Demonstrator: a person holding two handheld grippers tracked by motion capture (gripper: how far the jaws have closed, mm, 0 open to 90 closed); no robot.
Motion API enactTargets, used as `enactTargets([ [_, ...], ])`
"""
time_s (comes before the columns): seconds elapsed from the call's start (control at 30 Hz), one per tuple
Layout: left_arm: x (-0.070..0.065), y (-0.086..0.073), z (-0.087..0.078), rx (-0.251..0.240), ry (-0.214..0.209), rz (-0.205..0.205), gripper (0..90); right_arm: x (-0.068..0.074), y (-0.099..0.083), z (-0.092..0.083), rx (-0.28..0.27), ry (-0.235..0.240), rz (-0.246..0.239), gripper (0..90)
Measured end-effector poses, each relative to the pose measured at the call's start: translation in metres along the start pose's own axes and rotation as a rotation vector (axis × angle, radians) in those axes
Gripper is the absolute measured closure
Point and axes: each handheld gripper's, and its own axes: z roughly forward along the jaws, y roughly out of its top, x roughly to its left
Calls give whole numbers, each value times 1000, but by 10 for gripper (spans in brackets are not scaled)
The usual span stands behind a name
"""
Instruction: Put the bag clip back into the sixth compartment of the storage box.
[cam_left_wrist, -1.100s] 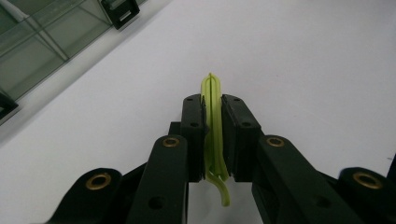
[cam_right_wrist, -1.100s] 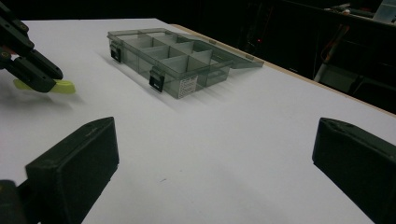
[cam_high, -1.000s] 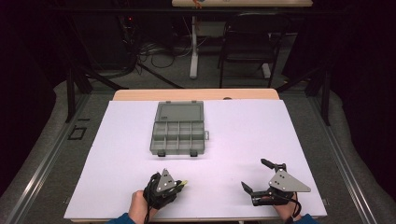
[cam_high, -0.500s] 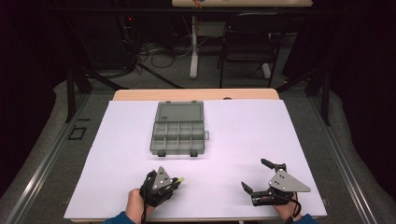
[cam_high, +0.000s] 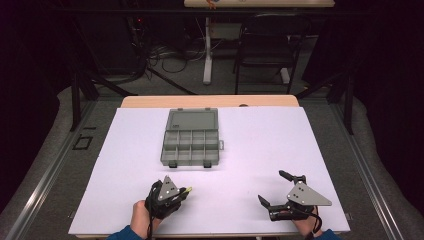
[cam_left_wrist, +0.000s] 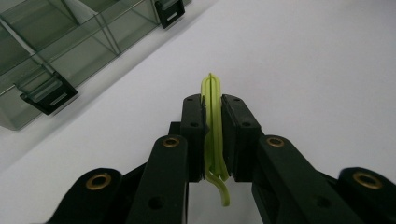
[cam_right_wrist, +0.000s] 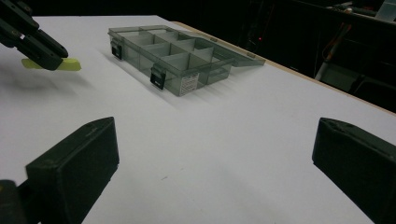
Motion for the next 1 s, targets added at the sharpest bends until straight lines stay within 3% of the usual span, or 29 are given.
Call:
enactTargets([
  [0.5, 13, -2, -3, -3, 24, -30, 798, 0, 0, 0, 8, 0, 0, 1],
  [1.0, 17, -1, -3, -19, 32, -41, 799, -1, -1, 1, 11, 1, 1, 1],
])
